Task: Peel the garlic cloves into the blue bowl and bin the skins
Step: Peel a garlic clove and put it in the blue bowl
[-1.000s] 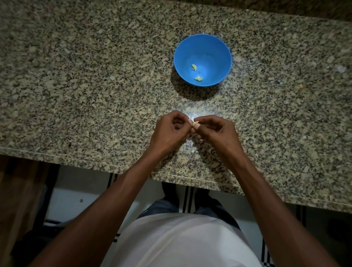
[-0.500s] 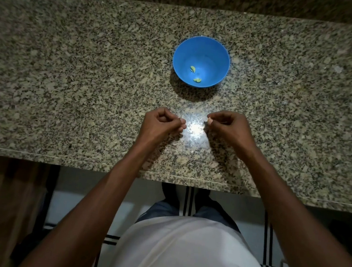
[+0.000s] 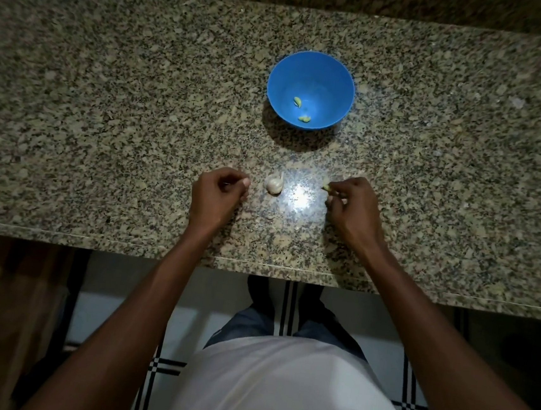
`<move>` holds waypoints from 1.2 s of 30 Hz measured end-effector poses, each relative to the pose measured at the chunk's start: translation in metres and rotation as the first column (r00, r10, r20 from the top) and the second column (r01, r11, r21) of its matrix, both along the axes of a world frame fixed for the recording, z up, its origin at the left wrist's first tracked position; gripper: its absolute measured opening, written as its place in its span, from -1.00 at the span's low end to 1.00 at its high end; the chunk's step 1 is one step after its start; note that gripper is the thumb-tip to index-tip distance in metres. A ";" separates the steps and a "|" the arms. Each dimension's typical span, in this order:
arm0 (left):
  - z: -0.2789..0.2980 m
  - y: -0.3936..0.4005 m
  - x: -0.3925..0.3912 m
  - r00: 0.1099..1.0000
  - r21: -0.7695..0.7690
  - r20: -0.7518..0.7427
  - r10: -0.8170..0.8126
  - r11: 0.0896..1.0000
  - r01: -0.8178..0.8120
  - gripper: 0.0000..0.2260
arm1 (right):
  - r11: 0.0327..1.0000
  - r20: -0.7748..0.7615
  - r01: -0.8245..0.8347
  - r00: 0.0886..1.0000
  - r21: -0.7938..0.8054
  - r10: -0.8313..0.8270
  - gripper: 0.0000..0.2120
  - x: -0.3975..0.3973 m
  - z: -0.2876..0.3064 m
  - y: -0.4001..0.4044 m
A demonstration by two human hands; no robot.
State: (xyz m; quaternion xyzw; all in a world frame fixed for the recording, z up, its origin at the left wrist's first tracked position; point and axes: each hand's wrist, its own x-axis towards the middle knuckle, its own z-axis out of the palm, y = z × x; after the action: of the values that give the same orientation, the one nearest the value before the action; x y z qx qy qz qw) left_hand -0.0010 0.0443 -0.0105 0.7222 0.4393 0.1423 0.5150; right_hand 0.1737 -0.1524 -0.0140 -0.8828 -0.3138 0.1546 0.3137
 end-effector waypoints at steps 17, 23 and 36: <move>-0.014 -0.020 -0.026 0.985 0.152 -0.081 -0.155 0.974 0.166 -0.90 | 0.974 0.095 -0.208 0.972 -0.085 0.216 -0.86 -0.041 -0.002 0.020; -0.014 -0.017 -0.026 0.989 0.167 -0.055 -0.136 0.975 0.143 -0.89 | 1.000 -0.041 -0.002 0.999 0.018 0.002 -0.86 -0.014 0.023 0.025; -0.027 -0.018 -0.024 0.982 0.322 -0.066 -0.176 0.928 0.188 -0.91 | 0.977 -0.029 0.202 0.978 -0.067 -0.205 -0.76 -0.035 0.016 -0.007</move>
State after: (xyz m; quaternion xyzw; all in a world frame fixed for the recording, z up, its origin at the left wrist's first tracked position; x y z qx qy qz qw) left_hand -0.0249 0.0267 -0.0374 0.8376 0.3498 0.1517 0.3911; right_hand 0.1388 -0.1598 0.0021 -0.9169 -0.2109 0.1475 0.3052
